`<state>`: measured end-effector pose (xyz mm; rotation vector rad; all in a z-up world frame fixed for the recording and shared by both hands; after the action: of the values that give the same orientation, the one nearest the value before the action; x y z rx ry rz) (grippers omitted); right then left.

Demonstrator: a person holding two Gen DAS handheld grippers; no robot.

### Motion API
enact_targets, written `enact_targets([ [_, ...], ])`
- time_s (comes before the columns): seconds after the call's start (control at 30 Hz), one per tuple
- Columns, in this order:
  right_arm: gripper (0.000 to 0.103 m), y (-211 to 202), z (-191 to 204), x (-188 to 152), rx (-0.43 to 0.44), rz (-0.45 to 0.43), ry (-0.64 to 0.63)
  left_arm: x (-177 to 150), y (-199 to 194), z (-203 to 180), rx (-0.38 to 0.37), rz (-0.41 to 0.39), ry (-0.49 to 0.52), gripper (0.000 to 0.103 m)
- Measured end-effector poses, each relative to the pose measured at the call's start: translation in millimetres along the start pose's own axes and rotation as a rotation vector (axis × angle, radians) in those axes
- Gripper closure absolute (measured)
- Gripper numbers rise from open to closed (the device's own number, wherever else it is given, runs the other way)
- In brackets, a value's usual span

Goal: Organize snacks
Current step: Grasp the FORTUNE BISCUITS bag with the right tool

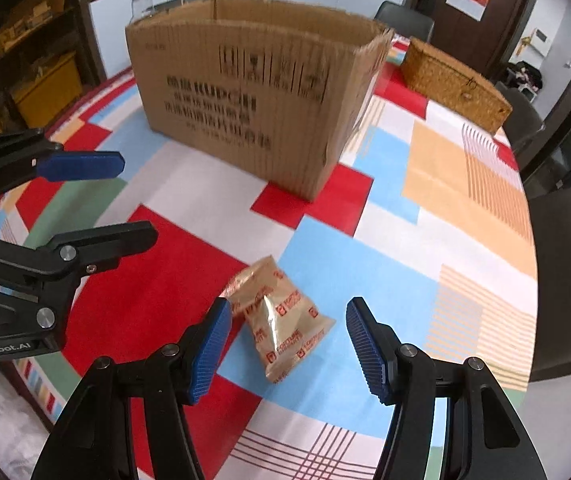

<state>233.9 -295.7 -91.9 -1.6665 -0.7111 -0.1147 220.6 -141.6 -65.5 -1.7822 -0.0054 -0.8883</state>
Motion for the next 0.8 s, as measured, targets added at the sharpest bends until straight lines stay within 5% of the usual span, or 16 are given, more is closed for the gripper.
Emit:
enact_targets([
  [0.7, 0.043, 48, 3, 16, 0.118, 0.090, 0.026, -4, 19, 17, 0.005, 0.053, -0.052, 0.047],
  [0.8, 0.054, 49, 3, 15, 0.127, 0.090, 0.035, -5, 20, 19, 0.001, 0.055, -0.055, 0.047],
])
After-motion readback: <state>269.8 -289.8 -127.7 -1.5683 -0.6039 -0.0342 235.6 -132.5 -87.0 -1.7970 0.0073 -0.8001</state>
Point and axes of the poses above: each gripper's, at about its wrist camera, not at the fingertips, and y roughly the way its jaws point, z to its left, x to its top, the point moved 1 cm from there along y, roughly the way its jaws point, and after that the axes turned 9 degrees about -x, right-handed, at the moved point
